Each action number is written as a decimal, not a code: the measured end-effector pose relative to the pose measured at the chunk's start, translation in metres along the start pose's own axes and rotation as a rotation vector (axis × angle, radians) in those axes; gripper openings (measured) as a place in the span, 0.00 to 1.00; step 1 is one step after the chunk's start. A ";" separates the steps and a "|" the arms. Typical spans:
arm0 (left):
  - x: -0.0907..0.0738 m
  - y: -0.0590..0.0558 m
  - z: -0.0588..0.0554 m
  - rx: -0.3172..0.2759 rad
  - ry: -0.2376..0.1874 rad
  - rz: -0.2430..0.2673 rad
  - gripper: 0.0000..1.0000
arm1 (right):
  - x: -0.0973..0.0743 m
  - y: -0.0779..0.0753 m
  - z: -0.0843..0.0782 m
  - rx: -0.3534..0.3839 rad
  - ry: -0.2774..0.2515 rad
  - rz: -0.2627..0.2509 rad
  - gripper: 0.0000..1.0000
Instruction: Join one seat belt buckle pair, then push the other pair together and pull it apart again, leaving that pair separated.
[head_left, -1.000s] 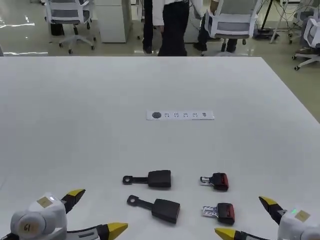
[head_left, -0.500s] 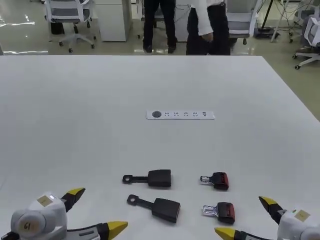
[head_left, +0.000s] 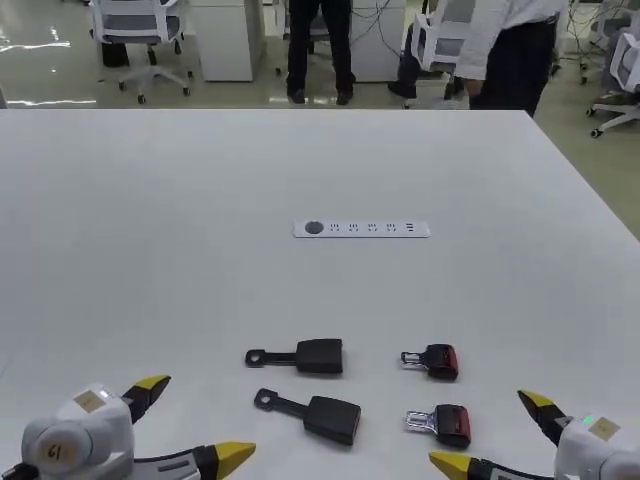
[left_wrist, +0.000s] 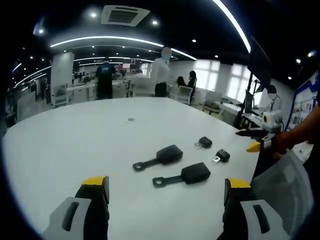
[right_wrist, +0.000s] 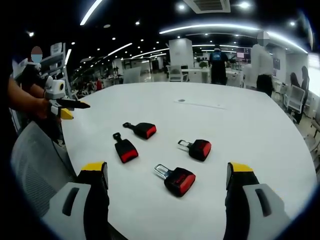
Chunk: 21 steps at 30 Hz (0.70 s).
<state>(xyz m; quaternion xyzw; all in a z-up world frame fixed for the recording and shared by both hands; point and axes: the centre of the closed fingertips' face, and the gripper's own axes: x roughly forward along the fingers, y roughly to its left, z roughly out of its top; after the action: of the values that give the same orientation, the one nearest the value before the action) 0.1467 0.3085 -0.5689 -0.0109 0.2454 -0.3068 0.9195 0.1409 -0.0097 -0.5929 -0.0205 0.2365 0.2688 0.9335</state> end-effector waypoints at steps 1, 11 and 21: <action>0.000 0.000 0.000 -0.001 -0.001 -0.001 0.98 | 0.000 0.000 0.000 0.000 -0.001 -0.001 1.00; 0.000 0.004 -0.002 0.005 -0.006 -0.005 0.98 | -0.002 0.002 0.001 0.002 -0.006 -0.003 1.00; -0.002 -0.001 0.005 0.015 -0.034 -0.008 1.00 | -0.004 0.002 0.003 0.001 -0.013 -0.006 1.00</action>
<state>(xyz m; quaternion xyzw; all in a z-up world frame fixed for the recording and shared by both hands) 0.1469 0.3087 -0.5635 -0.0103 0.2276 -0.3121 0.9223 0.1380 -0.0094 -0.5881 -0.0191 0.2306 0.2658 0.9358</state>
